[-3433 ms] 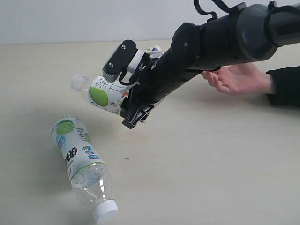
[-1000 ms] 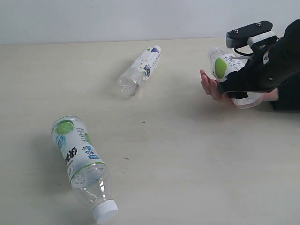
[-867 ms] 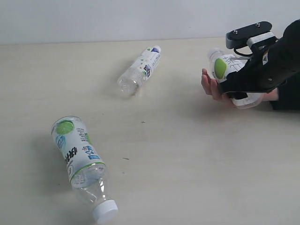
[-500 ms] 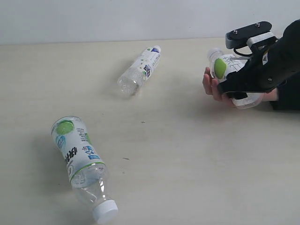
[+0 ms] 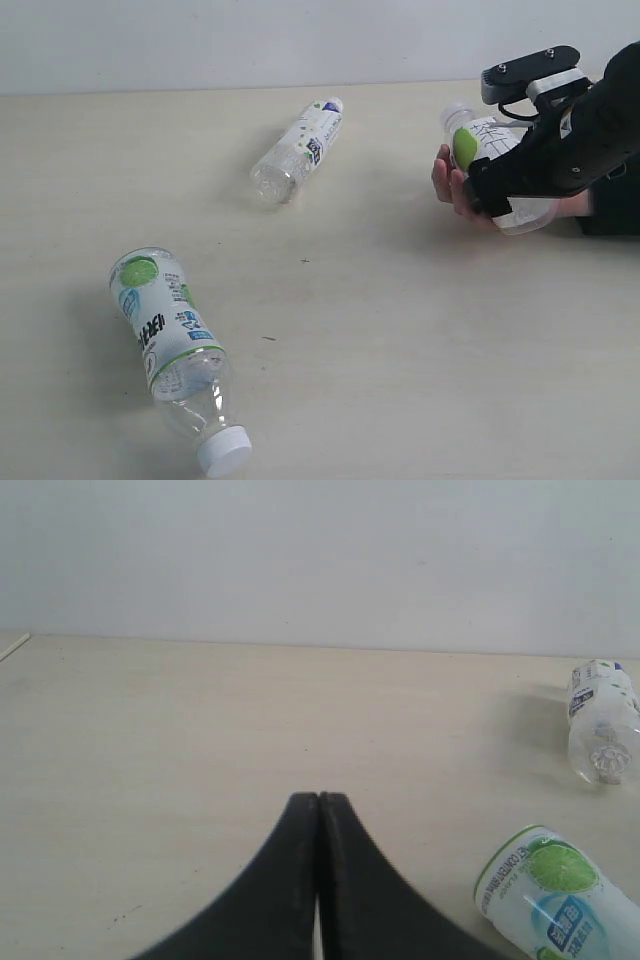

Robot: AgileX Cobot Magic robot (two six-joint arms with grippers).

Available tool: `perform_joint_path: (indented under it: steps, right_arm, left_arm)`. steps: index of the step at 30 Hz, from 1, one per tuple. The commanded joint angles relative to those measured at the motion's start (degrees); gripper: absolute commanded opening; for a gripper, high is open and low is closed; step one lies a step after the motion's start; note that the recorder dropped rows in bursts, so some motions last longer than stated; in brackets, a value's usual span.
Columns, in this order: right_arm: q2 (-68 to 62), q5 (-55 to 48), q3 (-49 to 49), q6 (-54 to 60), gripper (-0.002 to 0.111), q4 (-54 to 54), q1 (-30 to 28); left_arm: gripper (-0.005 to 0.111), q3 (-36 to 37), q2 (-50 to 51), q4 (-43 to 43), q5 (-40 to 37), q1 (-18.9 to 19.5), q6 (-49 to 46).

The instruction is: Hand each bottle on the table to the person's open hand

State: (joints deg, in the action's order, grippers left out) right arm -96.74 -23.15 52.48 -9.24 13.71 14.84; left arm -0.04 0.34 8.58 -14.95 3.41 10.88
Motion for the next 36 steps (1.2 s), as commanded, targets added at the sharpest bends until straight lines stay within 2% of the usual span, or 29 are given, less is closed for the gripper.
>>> perform_joint_path:
  steps: [1,8,11,12,14,15,16,17,23,29,36]
  right_arm:
    - [3.1,-1.7,1.5,0.0,0.091,0.2,-0.2]
    - [12.8,-9.6,4.4,0.1,0.090,0.0,-0.2]
    - [18.2,-12.8,4.5,0.3,0.081,0.0,-0.2]
    - [20.3,-13.2,3.8,1.8,0.071,-0.8,-0.2]
    - [25.6,-13.1,1.7,6.2,0.045,-4.0,-0.2]
    - [28.5,-12.4,0.2,7.4,0.023,-6.2,-0.2]
    - [31.5,-11.6,-1.5,8.1,0.008,-7.2,-0.2]
    - [34.1,-10.6,-3.2,8.1,0.001,-8.0,-0.2]
    - [51.0,-1.5,-17.2,8.2,0.000,-12.3,-0.2]
    - [66.2,8.0,-28.1,9.8,0.000,-22.0,-0.2]
    - [76.8,12.5,-37.2,21.6,0.000,-38.2,-0.2]
  left_arm:
    - [0.000,0.0,-0.3,0.1,0.4,0.0,0.1]
    - [0.000,0.0,-0.3,0.1,0.4,0.0,0.1]
    - [0.000,0.0,-0.3,0.1,0.4,0.0,0.1]
    - [0.000,0.0,-0.3,0.1,0.4,0.0,0.1]
    - [0.000,0.0,-0.3,0.1,0.4,0.0,0.1]
    - [0.000,0.0,-0.3,0.1,0.4,0.0,0.1]
    - [0.000,0.0,-0.3,0.1,0.4,0.0,0.1]
    - [0.000,0.0,-0.3,0.1,0.4,0.0,0.1]
    - [0.000,0.0,-0.3,0.1,0.4,0.0,0.1]
    - [0.000,0.0,-0.3,0.1,0.4,0.0,0.1]
    - [0.000,0.0,-0.3,0.1,0.4,0.0,0.1]
